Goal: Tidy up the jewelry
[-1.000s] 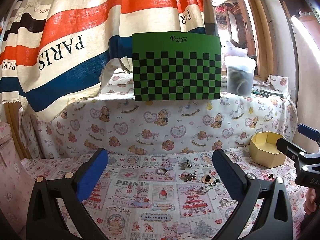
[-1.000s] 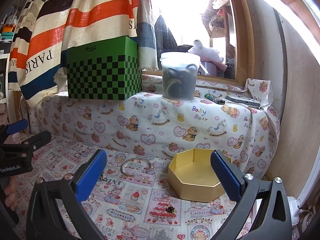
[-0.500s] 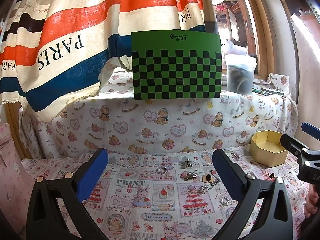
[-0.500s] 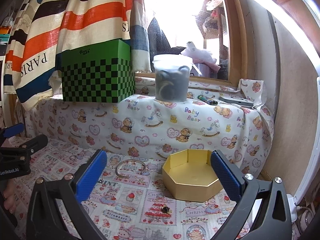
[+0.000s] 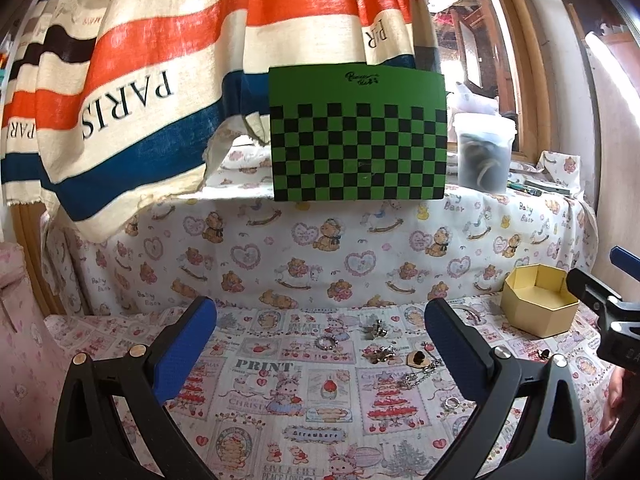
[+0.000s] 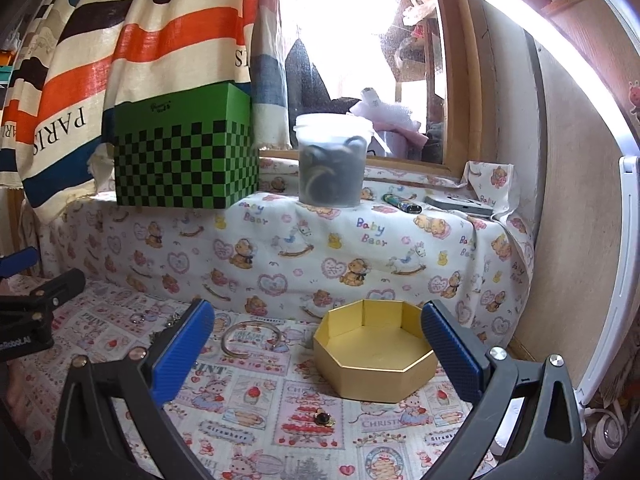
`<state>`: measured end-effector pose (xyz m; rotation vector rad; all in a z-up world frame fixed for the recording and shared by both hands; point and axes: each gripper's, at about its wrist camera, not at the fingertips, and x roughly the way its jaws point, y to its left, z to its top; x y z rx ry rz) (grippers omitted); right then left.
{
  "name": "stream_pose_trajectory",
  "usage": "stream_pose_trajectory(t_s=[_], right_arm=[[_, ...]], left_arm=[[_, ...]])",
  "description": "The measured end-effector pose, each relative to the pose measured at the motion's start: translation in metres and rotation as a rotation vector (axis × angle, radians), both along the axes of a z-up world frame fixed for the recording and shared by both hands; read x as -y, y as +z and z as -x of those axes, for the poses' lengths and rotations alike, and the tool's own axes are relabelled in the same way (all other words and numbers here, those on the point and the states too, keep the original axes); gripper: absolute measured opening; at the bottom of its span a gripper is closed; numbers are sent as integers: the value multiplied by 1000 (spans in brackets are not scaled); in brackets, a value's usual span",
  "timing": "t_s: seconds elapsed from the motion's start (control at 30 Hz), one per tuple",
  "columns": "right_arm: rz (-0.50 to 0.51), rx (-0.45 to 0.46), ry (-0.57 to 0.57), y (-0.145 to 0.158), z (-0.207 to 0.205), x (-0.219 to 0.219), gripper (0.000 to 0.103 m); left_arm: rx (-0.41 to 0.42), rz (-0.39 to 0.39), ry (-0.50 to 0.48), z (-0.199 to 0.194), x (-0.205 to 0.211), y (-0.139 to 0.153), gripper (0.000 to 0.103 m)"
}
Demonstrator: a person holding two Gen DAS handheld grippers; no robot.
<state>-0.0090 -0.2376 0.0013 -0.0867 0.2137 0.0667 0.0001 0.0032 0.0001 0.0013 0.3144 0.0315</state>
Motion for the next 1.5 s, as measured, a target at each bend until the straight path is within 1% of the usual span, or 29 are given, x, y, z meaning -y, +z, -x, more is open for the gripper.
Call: stream_pose_trajectory(t_s=[0.1,0.2,0.3,0.37,0.5,0.6,0.7,0.83,1.03,1.17,1.23,1.27,1.4,1.47,1.5], right_arm=[[-2,-7,0,0,-1,0,103],[-10,-25,-6,-1,-4,1,103],[-13,-35,-23,-1,-6,2,103],[-10,-35,-28,-2,-5,2,103],[0,-40,-30,-2,-6,1,103],[4,-67,-18,-3,-8,0,103],[11,-111,-5,-6,-12,-2,103],[-5,-135,2,-8,-14,0,103],[-10,-145,-7,-10,-14,1,103],[-8,-156,2,-9,-14,3,103],[-44,-172,26,-6,-15,10,103],[-67,-188,32,-4,-16,14,103],[-238,-273,64,3,-23,44,103],[-303,-299,80,6,-25,56,103],[-310,-325,60,6,-29,62,103]], left_arm=[[-18,2,32,-3,-2,-1,103],[-4,3,-2,-1,0,0,103],[12,-16,-15,2,6,1,103],[3,-16,3,0,6,1,103],[-25,31,39,-5,-5,-1,103],[-52,52,42,-9,-10,-3,103],[-90,47,43,-15,-13,-6,103],[-101,50,47,-16,-14,-7,103],[-94,1,35,-13,-6,-6,103],[-62,-41,9,-7,1,-4,103],[-33,-85,12,-3,6,-2,103],[-30,-92,12,-3,7,-1,103],[-40,-55,-5,-2,2,4,103],[-37,-36,3,-1,-1,6,103],[-33,-32,10,-1,-1,7,103]])
